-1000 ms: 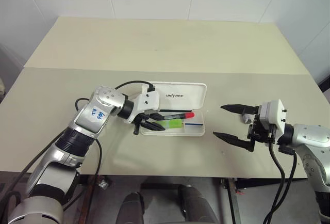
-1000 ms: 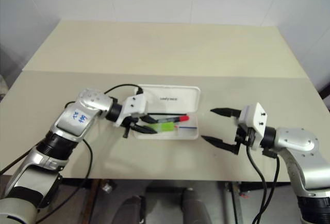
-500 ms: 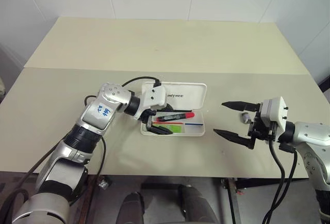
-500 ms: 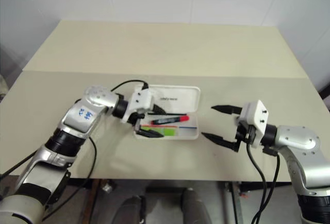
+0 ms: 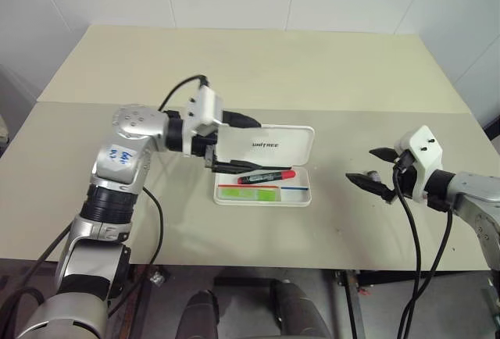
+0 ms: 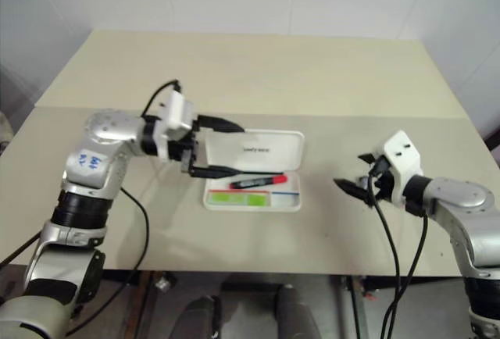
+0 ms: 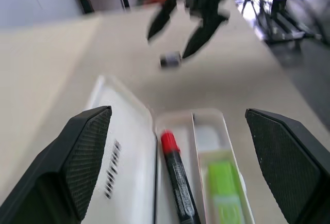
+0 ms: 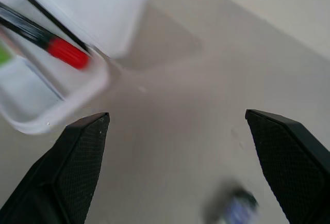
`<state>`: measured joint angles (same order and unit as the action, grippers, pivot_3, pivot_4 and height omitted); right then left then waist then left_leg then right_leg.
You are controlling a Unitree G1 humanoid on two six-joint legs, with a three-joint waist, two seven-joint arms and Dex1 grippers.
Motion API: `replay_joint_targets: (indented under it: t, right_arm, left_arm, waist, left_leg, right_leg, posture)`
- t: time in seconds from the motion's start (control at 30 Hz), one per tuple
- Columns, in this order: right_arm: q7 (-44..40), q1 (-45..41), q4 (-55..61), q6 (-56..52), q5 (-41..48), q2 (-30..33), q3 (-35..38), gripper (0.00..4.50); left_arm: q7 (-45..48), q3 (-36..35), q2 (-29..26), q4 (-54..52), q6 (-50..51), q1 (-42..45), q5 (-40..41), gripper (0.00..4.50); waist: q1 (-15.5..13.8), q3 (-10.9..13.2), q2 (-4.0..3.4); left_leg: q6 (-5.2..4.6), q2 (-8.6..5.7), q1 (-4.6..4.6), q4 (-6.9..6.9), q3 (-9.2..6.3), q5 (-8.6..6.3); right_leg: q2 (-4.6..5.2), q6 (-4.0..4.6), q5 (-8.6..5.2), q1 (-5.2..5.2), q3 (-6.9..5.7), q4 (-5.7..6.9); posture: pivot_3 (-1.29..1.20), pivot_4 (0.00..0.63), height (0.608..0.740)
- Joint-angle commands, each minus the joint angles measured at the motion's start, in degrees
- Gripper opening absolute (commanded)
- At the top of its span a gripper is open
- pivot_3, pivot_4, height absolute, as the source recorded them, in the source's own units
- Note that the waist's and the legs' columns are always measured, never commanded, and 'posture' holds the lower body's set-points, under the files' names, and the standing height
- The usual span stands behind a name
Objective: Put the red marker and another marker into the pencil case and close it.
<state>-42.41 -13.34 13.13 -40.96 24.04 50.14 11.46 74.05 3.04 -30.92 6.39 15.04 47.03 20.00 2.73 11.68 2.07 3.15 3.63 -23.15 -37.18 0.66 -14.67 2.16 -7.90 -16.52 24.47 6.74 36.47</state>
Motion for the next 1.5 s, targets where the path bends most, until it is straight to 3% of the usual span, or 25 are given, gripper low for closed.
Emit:
replay_joint_targets:
  t: [0.03,0.6,0.7,1.03,1.23,1.5]
  right_arm:
    - [2.5,-0.8,-0.8,-3.3,-1.9,1.5,0.3,4.5]
    - [6.7,-6.9,-14.7,-3.8,-9.8,-2.3,-6.5,4.5]
    - [5.1,-6.8,-13.2,-7.0,-8.8,-1.7,-7.6,3.86]
    - [2.8,-8.1,-12.4,-9.8,-9.3,-0.6,-7.4,0.47]
    - [0.0,-11.0,-14.3,-4.9,-9.5,-0.3,-8.5,0.36]
    - [-16.1,-18.3,-9.3,5.1,-7.1,0.8,-13.9,0.36]
  left_arm:
    - [3.0,-4.3,-2.5,-0.2,-2.6,0.5,4.0,4.44]
    - [3.2,-9.1,-8.4,-0.8,-3.1,-0.4,7.2,4.44]
    - [3.2,-9.4,-8.9,-0.9,-3.2,-0.6,7.4,4.5]
    - [2.5,-9.3,-8.9,-0.8,-4.1,-0.6,7.5,4.5]
    - [2.5,-9.0,-8.7,-0.2,-5.0,-0.3,7.5,4.5]
    - [4.5,-8.4,-9.8,0.7,-5.7,-1.4,7.0,4.5]
  waist:
    - [0.1,0.0,0.0]
    - [0.5,0.0,0.04]
    - [0.5,0.0,0.06]
    - [0.3,0.0,0.07]
    - [0.4,0.0,0.07]
    - [0.8,0.0,0.01]
  left_leg:
    - [0.0,0.0,0.0,0.0,0.0,0.0]
    - [0.0,0.01,0.01,-0.03,0.02,0.0]
    - [-0.01,0.0,0.01,-0.1,0.02,0.0]
    - [-0.04,0.0,-0.01,-0.14,0.02,0.03]
    - [-0.04,0.0,-0.01,-0.13,0.03,0.03]
    - [-0.07,0.02,-0.03,0.1,0.07,0.05]
  right_leg:
    - [0.0,0.0,0.0,0.0,0.0,0.0]
    - [0.0,-0.04,0.03,-0.02,0.01,-0.02]
    - [0.0,-0.05,0.07,-0.05,0.02,-0.02]
    - [0.01,-0.09,0.11,-0.1,0.02,-0.09]
    - [0.01,-0.09,0.12,-0.12,0.02,-0.22]
    - [-0.01,-0.12,0.14,-0.01,0.02,-0.28]
  posture:
    - [0.0,0.15,0.74]
    - [0.0,0.15,0.74]
    - [0.0,0.15,0.74]
    - [0.0,0.15,0.74]
    - [0.0,0.15,0.74]
    - [0.0,0.15,0.74]
